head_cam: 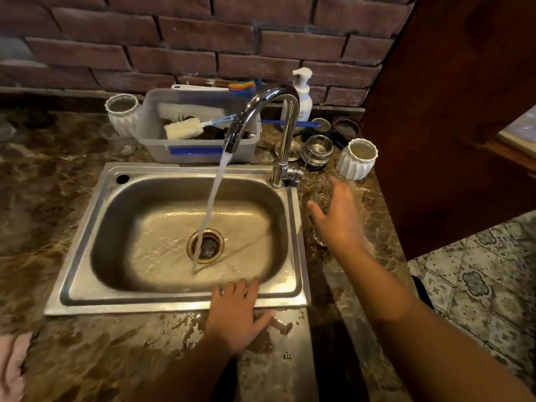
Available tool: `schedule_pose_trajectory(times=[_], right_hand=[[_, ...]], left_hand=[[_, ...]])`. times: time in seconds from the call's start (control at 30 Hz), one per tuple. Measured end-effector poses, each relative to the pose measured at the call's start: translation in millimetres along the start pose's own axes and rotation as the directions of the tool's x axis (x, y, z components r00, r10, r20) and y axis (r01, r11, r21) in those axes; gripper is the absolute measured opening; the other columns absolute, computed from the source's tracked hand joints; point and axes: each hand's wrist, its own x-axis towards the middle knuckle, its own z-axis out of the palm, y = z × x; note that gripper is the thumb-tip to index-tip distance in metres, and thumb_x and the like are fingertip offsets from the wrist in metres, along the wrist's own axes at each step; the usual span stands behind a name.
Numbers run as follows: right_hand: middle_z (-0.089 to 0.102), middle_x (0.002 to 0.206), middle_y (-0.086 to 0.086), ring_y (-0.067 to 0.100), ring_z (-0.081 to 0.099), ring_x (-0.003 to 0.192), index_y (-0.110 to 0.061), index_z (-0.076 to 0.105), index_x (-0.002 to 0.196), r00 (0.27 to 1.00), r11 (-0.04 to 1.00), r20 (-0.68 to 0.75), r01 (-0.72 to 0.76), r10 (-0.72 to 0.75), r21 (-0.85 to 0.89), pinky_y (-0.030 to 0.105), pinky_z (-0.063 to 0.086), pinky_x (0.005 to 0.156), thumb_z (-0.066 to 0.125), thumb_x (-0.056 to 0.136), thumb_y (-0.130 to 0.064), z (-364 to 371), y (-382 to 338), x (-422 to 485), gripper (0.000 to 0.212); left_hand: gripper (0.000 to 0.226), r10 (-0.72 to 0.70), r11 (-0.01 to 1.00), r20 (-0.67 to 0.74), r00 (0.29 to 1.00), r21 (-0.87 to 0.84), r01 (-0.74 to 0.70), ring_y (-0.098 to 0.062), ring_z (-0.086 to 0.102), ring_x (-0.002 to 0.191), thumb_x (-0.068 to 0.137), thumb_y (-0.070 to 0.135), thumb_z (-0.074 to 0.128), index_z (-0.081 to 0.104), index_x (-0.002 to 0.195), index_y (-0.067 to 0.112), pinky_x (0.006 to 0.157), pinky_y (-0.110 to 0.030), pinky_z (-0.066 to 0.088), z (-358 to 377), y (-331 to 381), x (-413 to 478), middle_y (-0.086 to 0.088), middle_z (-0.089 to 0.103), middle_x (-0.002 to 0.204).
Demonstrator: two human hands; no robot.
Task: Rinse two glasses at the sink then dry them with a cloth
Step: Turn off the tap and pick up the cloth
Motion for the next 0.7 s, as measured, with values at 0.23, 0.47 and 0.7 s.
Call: schedule_pose_trajectory(times=[0.23,0.47,0.7], right_hand=[[0.046,0.150,0.009,0.024,0.047,0.136,-0.015,0.034,0.150,0.988,0.952,0.006,-0.149,0.153,0.269,0.047,0.043,0.112,0.066,0.093,-0.027,24.0,-34.5,70.6,0.067],[0.057,0.133,0.014,0.032,0.058,0.121,-0.008,0.050,0.133,0.903,0.839,0.069,-0.420,0.423,0.345,0.043,0.050,0.102,0.066,0.089,-0.012,67.1,-38.1,132.7,0.048],[0.058,0.133,0.017,0.037,0.056,0.121,-0.013,0.044,0.137,0.848,0.739,0.129,-0.513,0.513,0.436,0.049,0.048,0.102,0.059,0.091,-0.009,95.3,-31.5,144.3,0.048]], left_hand=[[0.077,0.021,0.999,-0.174,0.984,-0.037,-0.028,-0.027,0.065,0.102,0.090,0.077,0.028,0.064,0.126,0.020,0.089,-0.052,0.051,15.9,-6.3,10.6,-0.006,0.070,0.116],[0.068,0.014,0.996,-0.244,0.970,-0.079,-0.034,-0.025,0.064,0.089,0.089,0.075,0.040,0.070,0.113,0.020,0.080,-0.047,0.055,15.9,-8.2,11.8,0.000,0.070,0.098],[0.071,0.013,0.994,-0.226,0.974,-0.106,-0.038,-0.021,0.065,0.102,0.085,0.079,0.040,0.067,0.119,0.024,0.089,-0.047,0.055,13.1,-10.3,14.4,0.004,0.069,0.110]])
